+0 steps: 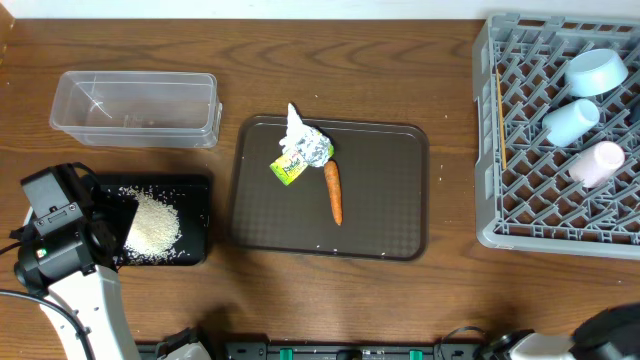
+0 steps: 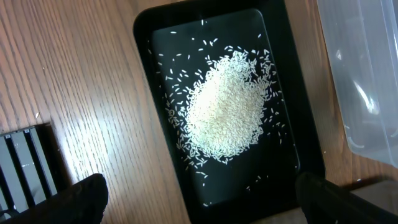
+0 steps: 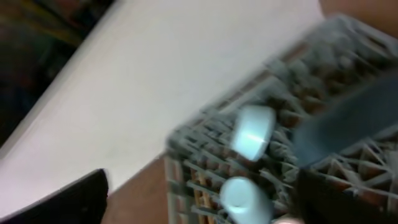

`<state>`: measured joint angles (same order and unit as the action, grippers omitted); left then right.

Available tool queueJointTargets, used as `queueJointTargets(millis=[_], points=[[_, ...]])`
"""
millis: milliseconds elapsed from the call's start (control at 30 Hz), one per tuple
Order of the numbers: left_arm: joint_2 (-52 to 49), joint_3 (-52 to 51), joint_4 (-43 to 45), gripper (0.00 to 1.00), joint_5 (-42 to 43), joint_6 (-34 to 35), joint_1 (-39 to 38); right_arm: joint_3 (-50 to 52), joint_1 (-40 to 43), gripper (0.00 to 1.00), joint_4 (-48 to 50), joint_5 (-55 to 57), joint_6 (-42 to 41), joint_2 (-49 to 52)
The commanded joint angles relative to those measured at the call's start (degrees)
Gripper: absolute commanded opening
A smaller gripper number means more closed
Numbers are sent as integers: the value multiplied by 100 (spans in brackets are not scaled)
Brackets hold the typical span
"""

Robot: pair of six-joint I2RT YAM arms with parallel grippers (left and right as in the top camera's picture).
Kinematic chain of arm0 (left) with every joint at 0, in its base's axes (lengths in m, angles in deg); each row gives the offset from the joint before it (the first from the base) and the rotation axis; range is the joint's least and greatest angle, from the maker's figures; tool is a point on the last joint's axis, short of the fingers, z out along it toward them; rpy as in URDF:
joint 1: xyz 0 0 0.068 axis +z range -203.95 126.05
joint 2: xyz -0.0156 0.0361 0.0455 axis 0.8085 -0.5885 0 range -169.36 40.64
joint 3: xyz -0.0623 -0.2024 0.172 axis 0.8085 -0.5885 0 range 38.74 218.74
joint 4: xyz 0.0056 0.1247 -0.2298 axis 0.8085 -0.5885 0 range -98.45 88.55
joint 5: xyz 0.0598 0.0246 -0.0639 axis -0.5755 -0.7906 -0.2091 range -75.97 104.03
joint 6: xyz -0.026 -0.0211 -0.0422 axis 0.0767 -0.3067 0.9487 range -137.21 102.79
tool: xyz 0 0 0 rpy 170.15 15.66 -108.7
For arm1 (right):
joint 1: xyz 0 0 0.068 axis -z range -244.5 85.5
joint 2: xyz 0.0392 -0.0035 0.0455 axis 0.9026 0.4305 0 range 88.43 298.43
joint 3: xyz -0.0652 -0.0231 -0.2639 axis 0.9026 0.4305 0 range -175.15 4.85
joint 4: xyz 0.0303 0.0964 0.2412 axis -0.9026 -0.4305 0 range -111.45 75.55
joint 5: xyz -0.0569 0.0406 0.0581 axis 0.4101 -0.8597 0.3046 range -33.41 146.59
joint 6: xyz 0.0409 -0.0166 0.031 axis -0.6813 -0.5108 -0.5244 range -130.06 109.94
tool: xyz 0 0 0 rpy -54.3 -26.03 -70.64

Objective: Sort waste into correct bins and load items into the dishwasher rack

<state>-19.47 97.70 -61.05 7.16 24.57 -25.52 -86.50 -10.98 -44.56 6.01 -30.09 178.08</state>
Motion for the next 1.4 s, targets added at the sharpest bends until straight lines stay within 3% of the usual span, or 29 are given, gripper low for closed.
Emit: queueJointTargets(millis=[0, 233, 500, 800, 1000, 1200, 1367], points=[[-11, 79, -15, 99, -116, 11, 33, -46, -280, 99, -219, -107, -249, -588], [-11, 79, -15, 99, -116, 11, 33, -46, -914, 99, -793, 461, -107, -1451], [-11, 79, -15, 99, -116, 11, 33, -39, -2253, 99, -1895, 682, 603, -1329], [-11, 79, -15, 99, -116, 11, 33, -39, -5117, 99, -2496, 2841, 835, -319], [-11, 79, -15, 99, -116, 11, 33, -39, -6662, 99, -2332, 3204, 767, 787], [-11, 79, -15, 99, -116, 11, 33, -39, -7517, 99, -2238, 3926, 632, 1779], [-11, 79, -15, 99, -116, 11, 33, -42, -7547, 99, -2190, 4256, 420, 2015]])
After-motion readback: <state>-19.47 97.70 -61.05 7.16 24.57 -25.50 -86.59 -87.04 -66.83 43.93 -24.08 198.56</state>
